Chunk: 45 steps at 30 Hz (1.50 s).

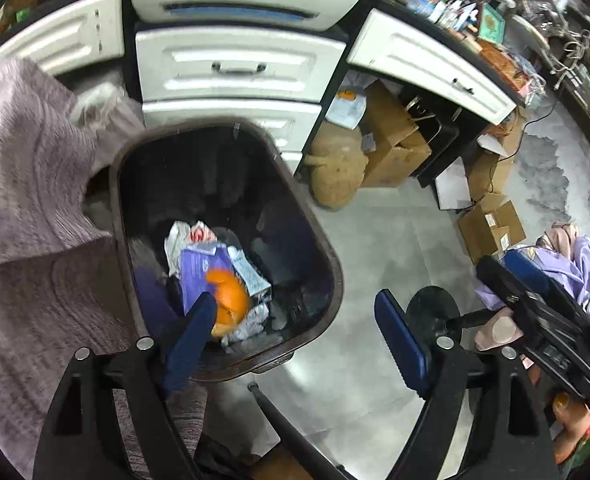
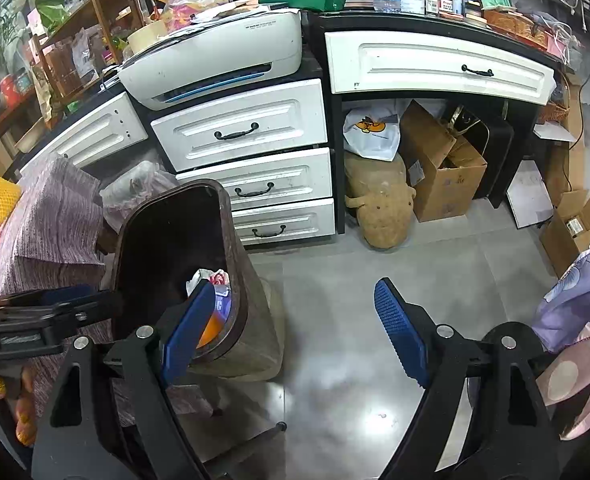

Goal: Collect trash
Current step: 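Carry the orange peel over the bin and open the left gripper, then move both grippers back over the table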

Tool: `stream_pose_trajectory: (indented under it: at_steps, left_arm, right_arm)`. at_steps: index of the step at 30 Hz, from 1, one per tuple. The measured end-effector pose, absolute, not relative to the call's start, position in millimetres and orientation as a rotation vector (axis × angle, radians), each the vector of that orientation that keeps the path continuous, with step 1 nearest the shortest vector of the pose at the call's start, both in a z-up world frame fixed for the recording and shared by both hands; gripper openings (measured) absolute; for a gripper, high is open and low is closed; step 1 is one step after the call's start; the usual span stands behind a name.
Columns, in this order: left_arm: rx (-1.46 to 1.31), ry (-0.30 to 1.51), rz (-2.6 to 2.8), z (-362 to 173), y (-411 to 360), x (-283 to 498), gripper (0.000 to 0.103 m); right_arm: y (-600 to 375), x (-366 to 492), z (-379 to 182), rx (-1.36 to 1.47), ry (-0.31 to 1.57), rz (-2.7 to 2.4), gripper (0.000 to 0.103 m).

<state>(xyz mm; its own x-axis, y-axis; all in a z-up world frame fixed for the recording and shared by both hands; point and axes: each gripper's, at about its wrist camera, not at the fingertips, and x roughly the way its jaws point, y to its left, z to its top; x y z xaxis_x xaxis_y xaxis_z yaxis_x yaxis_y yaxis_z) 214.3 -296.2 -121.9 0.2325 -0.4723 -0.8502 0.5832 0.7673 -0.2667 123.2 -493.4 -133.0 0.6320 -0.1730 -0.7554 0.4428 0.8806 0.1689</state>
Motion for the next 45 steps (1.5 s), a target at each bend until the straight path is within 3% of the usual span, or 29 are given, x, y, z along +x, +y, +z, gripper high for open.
stream_pose_trajectory:
  at_steps: [19,45]
  left_arm:
    - [0.12,0.781,-0.571,-29.1,-201.4,162.1,0.097]
    - [-0.027,0.811,-0.16,-36.7,16.4,176.9,0.097]
  right_arm:
    - [-444.0,139.7,-102.4,0.305,0.771,-0.227,0.081]
    - [-270.5,202.5,-39.3,0.106,0.737,0.251,0.089]
